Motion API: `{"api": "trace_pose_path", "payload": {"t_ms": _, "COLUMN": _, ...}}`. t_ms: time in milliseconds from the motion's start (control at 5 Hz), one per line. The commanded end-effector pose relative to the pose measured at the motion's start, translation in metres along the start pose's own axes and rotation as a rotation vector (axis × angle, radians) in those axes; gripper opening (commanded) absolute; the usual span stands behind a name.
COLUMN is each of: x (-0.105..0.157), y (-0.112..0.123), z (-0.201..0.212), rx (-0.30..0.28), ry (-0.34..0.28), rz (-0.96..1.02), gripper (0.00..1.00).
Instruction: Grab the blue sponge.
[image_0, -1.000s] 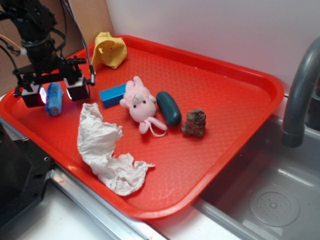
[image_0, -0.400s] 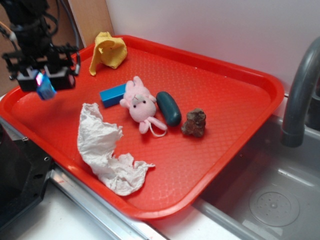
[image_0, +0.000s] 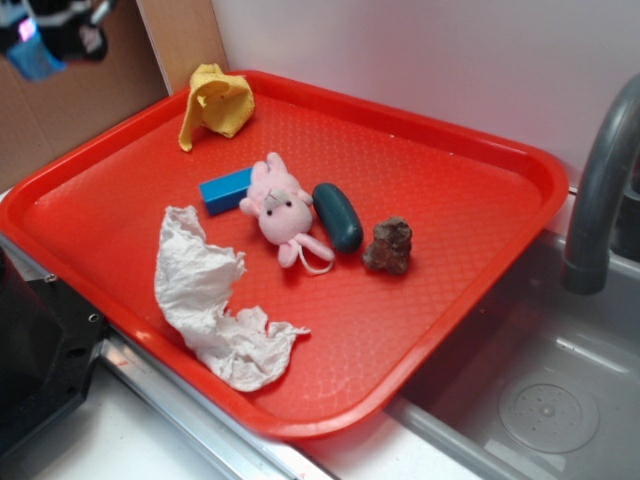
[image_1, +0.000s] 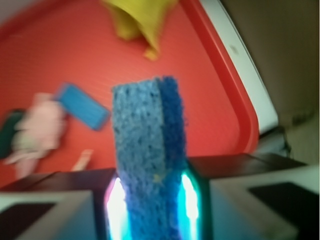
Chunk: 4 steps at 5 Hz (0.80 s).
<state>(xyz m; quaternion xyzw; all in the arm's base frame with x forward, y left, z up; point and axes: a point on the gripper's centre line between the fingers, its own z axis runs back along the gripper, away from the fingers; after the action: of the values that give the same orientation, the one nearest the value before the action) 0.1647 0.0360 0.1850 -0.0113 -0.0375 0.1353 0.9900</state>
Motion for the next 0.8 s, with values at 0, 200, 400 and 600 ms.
{"api": "trace_pose_path", "payload": {"t_ms": 0, "x": 0.017, "y": -0.066, "z": 0.023, "rx": 0.078, "ry": -0.075, "rz": -0.207, "gripper": 0.0}}
{"api": "trace_pose_path", "payload": {"t_ms": 200, "x": 0.027, "y": -0.074, "z": 0.008, "rx": 0.07, "ry": -0.11, "rz": -0.267, "gripper": 0.0}}
{"api": "trace_pose_path", "payload": {"t_ms": 400, "x": 0.033, "y": -0.064, "z": -0.007, "rx": 0.081, "ry": -0.104, "rz": -0.302, "gripper": 0.0}}
{"api": "trace_pose_path", "payload": {"t_ms": 600, "x": 0.032, "y": -0.05, "z": -0.02, "rx": 0.095, "ry": -0.075, "rz": -0.314, "gripper": 0.0}}
